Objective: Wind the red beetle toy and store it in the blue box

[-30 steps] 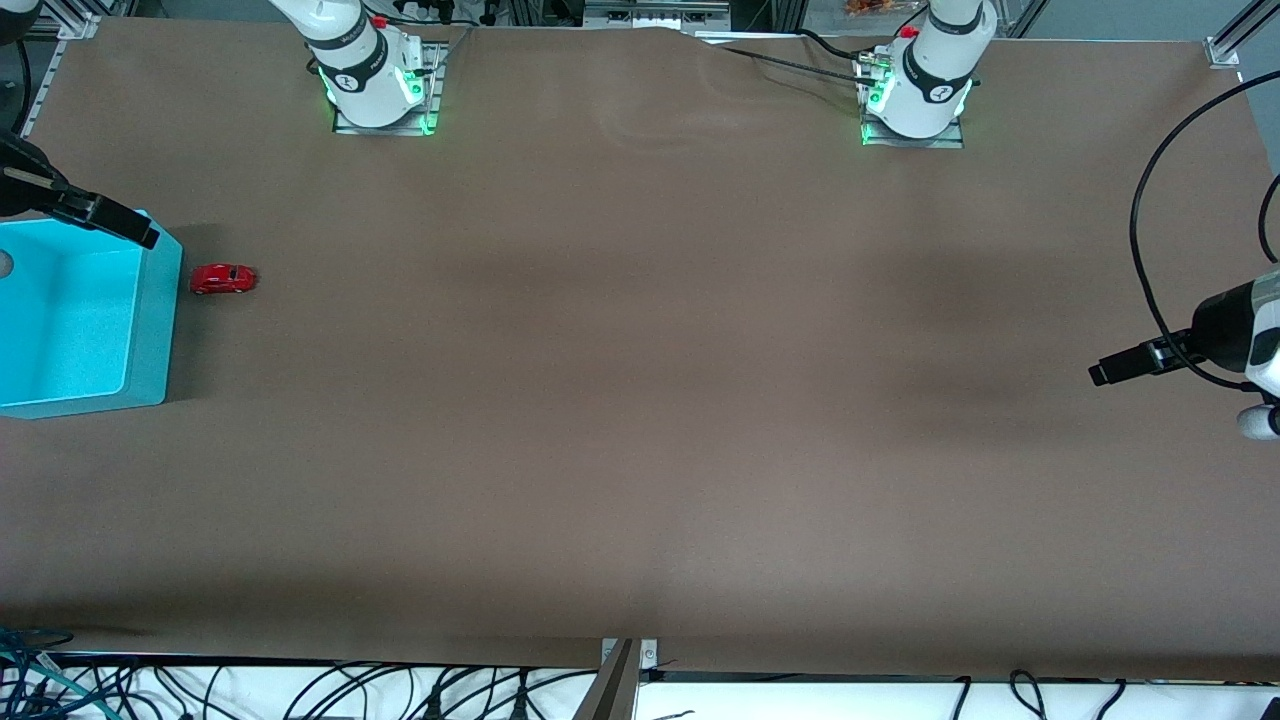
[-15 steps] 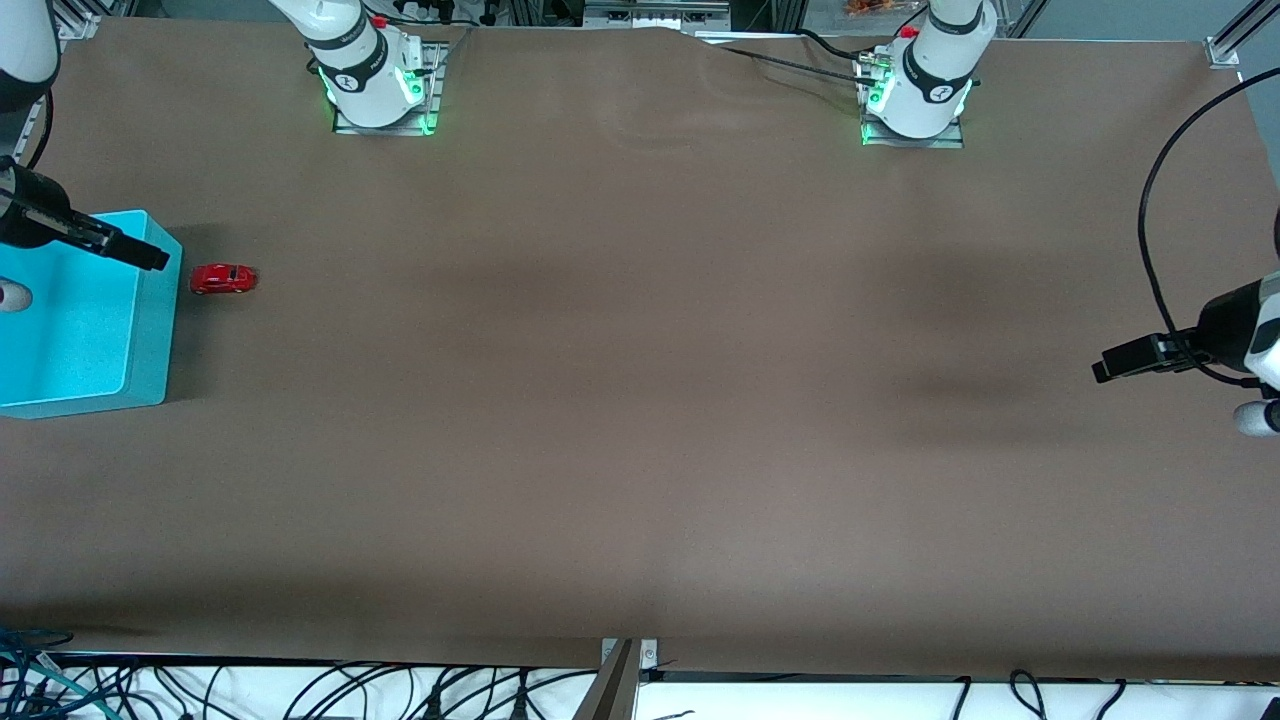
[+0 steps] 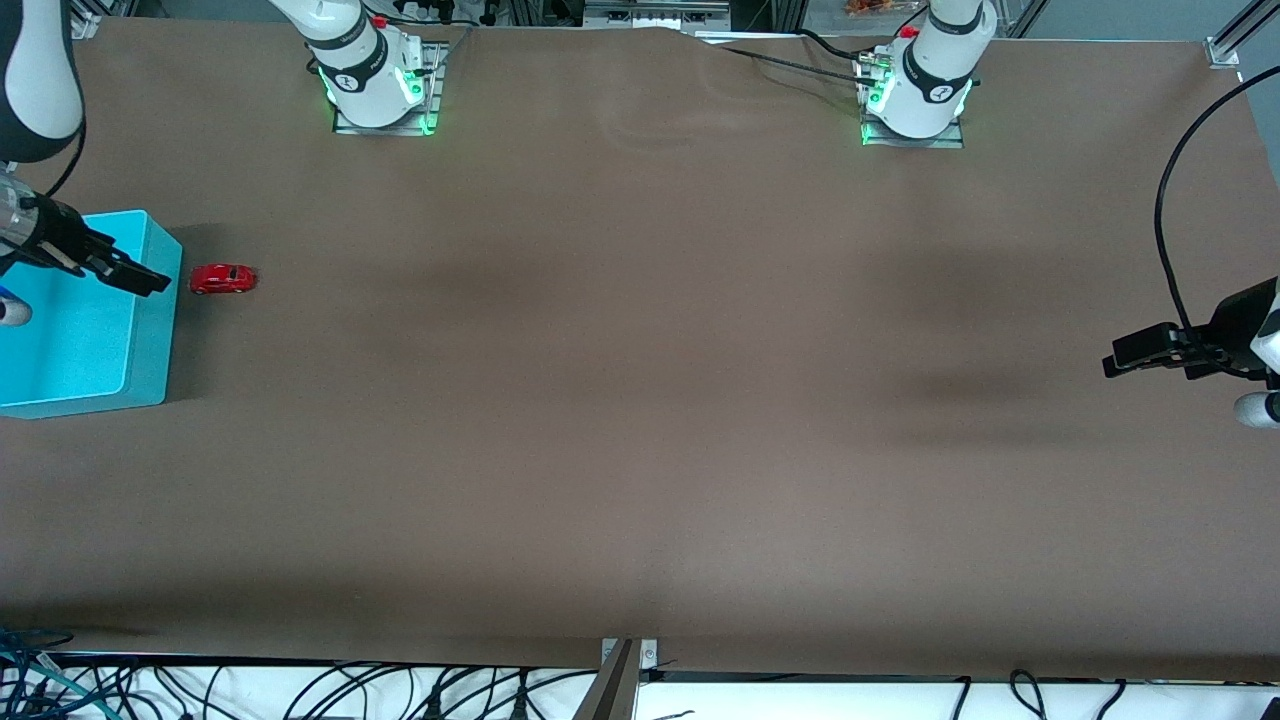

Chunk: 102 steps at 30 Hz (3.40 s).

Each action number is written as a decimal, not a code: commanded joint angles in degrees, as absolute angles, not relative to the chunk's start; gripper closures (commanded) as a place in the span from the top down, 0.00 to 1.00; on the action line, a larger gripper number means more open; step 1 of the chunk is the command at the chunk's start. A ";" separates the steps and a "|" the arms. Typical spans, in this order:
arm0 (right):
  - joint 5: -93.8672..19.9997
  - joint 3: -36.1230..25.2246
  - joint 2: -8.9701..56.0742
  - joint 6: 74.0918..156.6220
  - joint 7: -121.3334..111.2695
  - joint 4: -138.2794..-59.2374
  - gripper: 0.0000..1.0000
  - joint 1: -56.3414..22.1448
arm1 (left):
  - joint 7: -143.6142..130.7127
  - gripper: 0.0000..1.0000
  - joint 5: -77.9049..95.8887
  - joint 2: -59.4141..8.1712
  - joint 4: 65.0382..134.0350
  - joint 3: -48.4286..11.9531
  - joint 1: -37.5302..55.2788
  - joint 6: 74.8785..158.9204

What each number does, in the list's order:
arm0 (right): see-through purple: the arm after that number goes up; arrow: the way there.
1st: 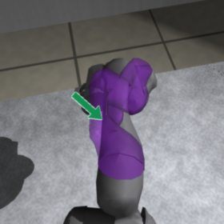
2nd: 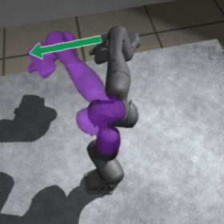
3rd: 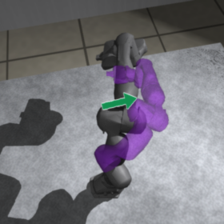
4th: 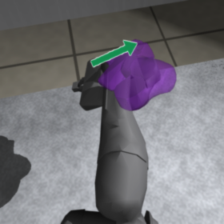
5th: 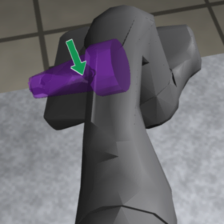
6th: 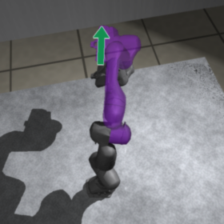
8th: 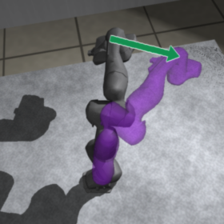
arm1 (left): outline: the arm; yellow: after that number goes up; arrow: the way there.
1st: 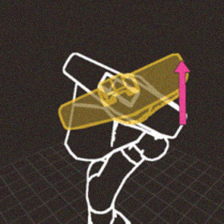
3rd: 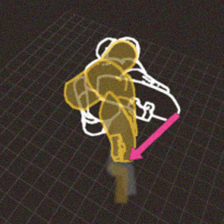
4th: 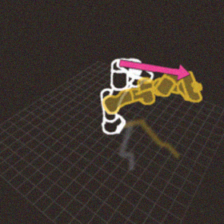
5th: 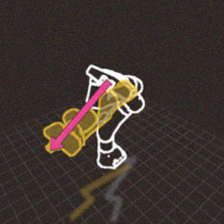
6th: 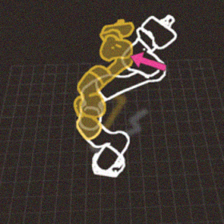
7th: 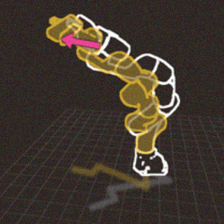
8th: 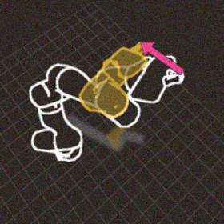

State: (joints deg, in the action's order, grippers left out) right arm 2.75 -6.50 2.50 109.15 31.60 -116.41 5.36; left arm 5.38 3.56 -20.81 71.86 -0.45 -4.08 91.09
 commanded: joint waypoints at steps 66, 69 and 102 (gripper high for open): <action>2.99 -17.05 12.92 143.96 44.82 -137.29 1.00 5.45 | 6.68 1.00 2.46 -21.71 69.52 -0.09 -0.88 90.44; 2.99 -17.31 13.71 144.67 44.82 -137.29 1.00 5.54 | 6.68 1.00 2.46 -21.71 69.52 -0.09 -0.88 90.44; 2.55 -18.19 19.86 149.59 49.30 -137.29 0.66 5.63 | 6.24 1.00 2.72 -21.71 69.52 -0.53 0.79 90.44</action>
State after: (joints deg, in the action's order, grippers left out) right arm 2.74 -18.37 19.27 147.52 47.64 -136.59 5.41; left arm 5.66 3.56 -20.81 71.55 -0.81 -0.46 91.10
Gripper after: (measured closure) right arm 0.181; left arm 0.000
